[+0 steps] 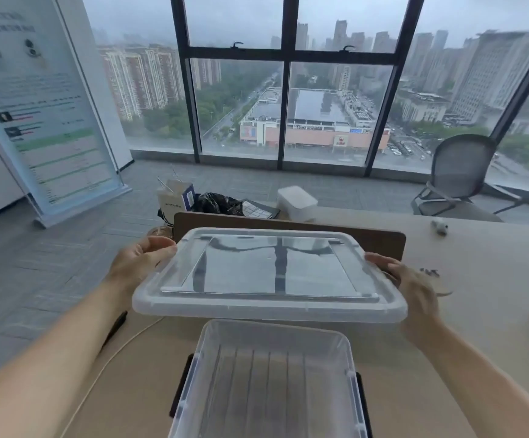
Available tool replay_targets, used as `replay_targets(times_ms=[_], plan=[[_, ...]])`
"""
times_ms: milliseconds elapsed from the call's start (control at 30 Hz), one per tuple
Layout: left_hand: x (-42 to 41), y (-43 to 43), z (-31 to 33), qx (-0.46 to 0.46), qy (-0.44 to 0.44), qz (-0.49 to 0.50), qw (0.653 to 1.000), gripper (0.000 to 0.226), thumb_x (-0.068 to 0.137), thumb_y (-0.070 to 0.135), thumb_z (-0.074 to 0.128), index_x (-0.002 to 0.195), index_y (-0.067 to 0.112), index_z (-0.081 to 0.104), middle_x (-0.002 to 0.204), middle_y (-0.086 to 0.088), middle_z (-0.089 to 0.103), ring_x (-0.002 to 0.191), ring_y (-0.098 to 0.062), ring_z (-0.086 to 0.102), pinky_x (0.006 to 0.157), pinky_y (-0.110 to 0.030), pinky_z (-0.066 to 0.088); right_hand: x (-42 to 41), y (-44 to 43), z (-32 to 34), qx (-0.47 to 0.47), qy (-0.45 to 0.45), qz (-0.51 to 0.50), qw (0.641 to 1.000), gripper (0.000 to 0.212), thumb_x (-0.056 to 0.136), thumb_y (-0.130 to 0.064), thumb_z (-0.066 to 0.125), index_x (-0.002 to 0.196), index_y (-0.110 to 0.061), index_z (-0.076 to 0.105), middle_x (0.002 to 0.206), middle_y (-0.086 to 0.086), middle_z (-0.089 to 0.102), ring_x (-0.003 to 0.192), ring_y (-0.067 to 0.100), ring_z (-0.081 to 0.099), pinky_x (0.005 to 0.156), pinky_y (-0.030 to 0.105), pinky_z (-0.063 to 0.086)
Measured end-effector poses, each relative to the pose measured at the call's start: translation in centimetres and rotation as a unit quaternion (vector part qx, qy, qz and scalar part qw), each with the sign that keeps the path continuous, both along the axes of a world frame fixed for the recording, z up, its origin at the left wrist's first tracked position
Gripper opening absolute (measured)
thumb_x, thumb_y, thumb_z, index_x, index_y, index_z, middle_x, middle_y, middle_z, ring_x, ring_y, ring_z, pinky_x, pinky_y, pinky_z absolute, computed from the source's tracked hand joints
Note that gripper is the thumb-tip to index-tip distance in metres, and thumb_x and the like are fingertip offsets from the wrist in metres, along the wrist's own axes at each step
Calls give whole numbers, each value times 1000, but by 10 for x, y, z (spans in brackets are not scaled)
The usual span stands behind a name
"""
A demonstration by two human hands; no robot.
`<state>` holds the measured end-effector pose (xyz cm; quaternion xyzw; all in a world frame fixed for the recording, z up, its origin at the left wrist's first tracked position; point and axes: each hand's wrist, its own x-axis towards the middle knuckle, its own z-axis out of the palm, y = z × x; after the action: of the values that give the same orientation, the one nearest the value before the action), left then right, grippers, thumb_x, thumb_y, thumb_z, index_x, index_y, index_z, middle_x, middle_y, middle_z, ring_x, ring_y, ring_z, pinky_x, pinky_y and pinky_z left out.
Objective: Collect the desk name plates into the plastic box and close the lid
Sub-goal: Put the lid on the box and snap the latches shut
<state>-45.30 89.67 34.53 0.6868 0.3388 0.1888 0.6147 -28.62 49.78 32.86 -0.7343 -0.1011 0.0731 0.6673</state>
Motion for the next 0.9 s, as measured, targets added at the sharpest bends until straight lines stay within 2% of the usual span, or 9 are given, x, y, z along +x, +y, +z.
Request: replay_targets(times_ms=[100, 167, 233, 333, 400, 467, 567, 733, 900], plan=[[9, 17, -8, 14, -14, -39, 999, 33, 84, 5, 79, 115, 13, 71, 119, -11, 73, 105, -27, 69, 76, -30, 54, 2, 6, 0, 22, 27, -55, 998, 30, 100, -29, 55, 115, -11, 72, 107, 4, 72, 77, 1, 70, 57, 7, 48], [14, 25, -12, 23, -22, -53, 998, 45, 83, 4, 80, 124, 17, 67, 127, -9, 68, 119, -29, 65, 90, -39, 56, 4, 7, -4, 28, 37, -78, 996, 28, 97, -23, 62, 119, -7, 68, 99, 2, 71, 62, -2, 68, 52, 8, 49], [18, 28, -13, 24, -24, -70, 997, 60, 78, 10, 84, 133, 21, 62, 133, -9, 65, 124, -29, 62, 99, -46, 54, 3, 8, -7, -5, 44, -93, 995, 37, 92, -19, 69, 127, -7, 64, 106, 2, 70, 65, -1, 67, 52, 7, 50], [26, 26, -9, 28, -20, -74, 997, 63, 81, 7, 82, 139, 13, 59, 126, -7, 70, 116, -26, 67, 83, -30, 56, 4, 11, -5, -42, 41, -114, 992, 41, 84, -19, 78, 122, -10, 66, 107, 2, 71, 77, 5, 65, 53, 2, 47], [33, 19, -4, 55, -21, -61, 996, 51, 85, 4, 77, 134, 8, 63, 110, 0, 74, 97, -14, 71, 71, -17, 53, 5, 11, -1, -68, 38, -119, 990, 37, 81, -22, 81, 116, -13, 69, 97, -2, 73, 70, 3, 67, 54, 4, 48], [39, 12, 1, 58, -27, -42, 997, 45, 87, 2, 76, 130, 5, 66, 102, 0, 75, 84, -8, 69, 66, -14, 54, 7, 10, 3, -89, 26, -116, 989, 35, 80, -26, 82, 111, -12, 74, 86, -4, 77, 64, 4, 69, 63, 17, 55], [45, 7, 7, 55, -39, -23, 997, 41, 88, 0, 74, 128, 4, 69, 108, -9, 76, 82, -13, 70, 59, -12, 57, 10, 11, 16, -148, -21, -154, 977, 28, 77, -35, 83, 100, -19, 79, 79, -7, 78, 73, 12, 72, 79, 33, 61], [40, -6, 14, 93, -60, 1, 994, 32, 90, 3, 73, 121, 12, 72, 93, 1, 75, 78, -13, 69, 58, -10, 56, 3, 11, 44, -210, -105, -165, 958, 13, 82, -32, 80, 90, -24, 74, 67, -8, 72, 50, -17, 60, 46, 0, 39], [22, -13, -36, 174, 18, 12, 984, 34, 91, 21, 75, 123, 13, 73, 99, 0, 78, 90, -22, 74, 89, -41, 61, -20, 7, 8, -264, -124, -152, 944, 8, 85, -26, 76, 83, -18, 77, 62, -5, 70, 57, 1, 66, 49, 3, 43]])
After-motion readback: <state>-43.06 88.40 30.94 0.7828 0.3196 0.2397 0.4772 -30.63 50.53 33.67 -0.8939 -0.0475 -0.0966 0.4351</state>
